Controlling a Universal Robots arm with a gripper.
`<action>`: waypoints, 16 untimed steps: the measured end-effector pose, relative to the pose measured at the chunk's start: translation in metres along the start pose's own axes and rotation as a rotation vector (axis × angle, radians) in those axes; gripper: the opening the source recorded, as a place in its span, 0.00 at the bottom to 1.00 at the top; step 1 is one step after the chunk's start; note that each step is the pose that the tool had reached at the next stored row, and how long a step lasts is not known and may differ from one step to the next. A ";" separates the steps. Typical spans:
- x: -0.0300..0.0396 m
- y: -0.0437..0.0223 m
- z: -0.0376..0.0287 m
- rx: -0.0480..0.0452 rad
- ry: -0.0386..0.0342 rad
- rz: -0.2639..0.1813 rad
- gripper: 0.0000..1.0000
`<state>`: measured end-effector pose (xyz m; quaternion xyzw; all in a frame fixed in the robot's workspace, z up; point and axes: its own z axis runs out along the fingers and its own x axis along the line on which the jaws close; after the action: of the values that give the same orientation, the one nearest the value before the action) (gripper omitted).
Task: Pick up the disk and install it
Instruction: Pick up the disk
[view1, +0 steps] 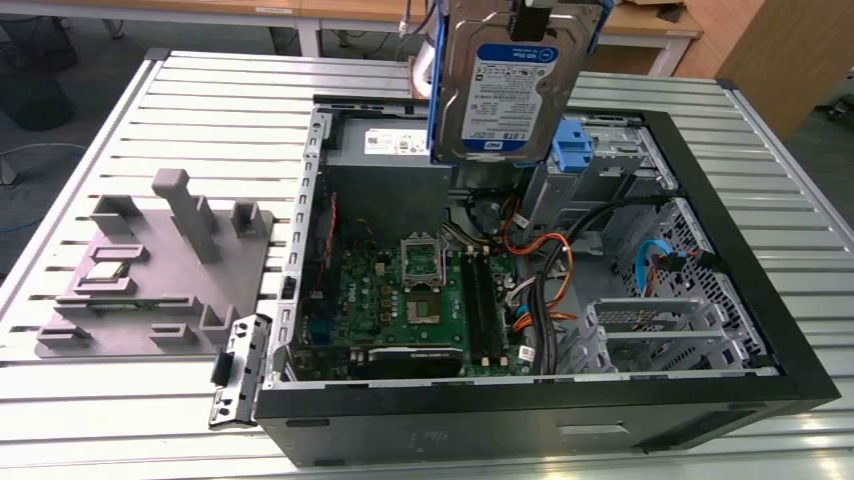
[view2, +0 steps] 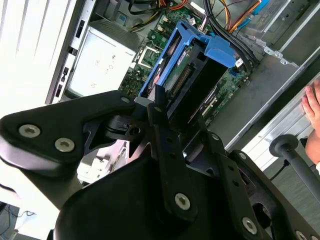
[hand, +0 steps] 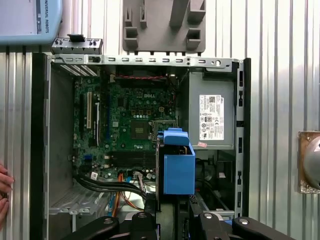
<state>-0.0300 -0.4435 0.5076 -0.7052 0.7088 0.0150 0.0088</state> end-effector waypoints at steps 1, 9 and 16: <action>0.0001 0.0000 0.0010 0.0007 0.0000 0.000 0.35; 0.0035 -0.0004 0.0071 0.0015 0.0003 0.000 0.35; 0.0178 -0.0006 0.0084 0.0016 0.0001 0.000 0.35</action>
<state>-0.0295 -0.4610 0.4986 -0.7052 0.7088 0.0144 0.0093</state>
